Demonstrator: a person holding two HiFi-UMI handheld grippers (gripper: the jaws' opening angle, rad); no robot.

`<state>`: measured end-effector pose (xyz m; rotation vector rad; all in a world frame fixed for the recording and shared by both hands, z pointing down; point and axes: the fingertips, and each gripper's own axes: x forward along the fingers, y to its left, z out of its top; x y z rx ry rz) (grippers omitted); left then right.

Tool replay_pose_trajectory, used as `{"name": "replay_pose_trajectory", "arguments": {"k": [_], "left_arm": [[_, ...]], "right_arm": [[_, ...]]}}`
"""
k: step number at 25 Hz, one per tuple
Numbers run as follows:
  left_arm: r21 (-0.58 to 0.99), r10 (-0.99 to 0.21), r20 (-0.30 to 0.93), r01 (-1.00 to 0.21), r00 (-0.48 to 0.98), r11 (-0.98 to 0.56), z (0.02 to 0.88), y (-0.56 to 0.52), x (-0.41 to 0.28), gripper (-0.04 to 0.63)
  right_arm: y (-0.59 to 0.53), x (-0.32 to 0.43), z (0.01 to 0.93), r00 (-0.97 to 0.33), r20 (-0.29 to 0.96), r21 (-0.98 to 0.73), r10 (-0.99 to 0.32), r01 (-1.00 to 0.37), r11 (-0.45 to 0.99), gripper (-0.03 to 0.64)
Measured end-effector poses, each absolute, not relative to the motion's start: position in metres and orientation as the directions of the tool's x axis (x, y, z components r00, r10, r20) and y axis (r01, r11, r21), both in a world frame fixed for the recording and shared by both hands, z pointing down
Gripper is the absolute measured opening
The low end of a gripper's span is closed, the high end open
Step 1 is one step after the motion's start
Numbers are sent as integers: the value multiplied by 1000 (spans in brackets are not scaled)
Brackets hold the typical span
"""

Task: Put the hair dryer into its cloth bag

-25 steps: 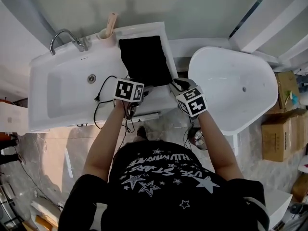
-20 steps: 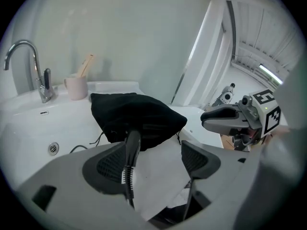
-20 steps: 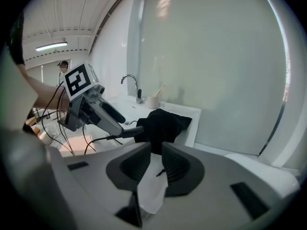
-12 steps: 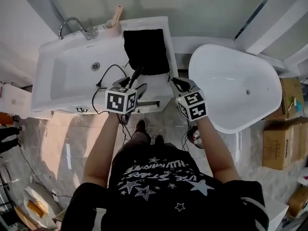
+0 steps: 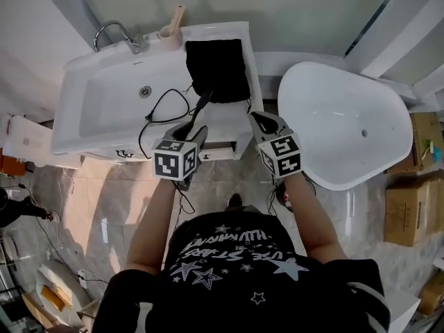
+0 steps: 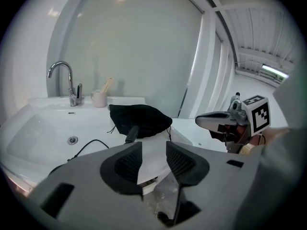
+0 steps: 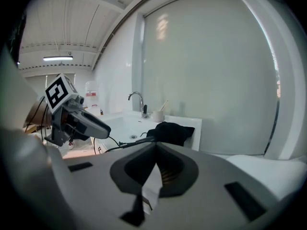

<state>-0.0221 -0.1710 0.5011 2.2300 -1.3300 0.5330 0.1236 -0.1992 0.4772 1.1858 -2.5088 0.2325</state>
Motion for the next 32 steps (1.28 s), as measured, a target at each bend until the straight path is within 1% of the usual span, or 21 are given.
{"name": "replay_pose_trajectory", "arguments": {"k": [6,7,16,32], "left_arm": [[223,-740,508,-897,440,-381,494,-149,-41,17],[225,-741,504,-896,444,-383,493,-143,-45,11],[198,-724,504,-879,471,-434,489,-78,-82,9],[217,-717,462,-850,523,-480,487,33,-105,9]], "right_arm": [[-183,122,477,-556,386,-26,-736,-804,594,6],[-180,119,476,-548,384,-27,-743,-811,584,6],[-131,83,458,-506,368,13,-781,-837,548,6],[-6,57,451,-482,358,23,-800,-852,524,5]]}}
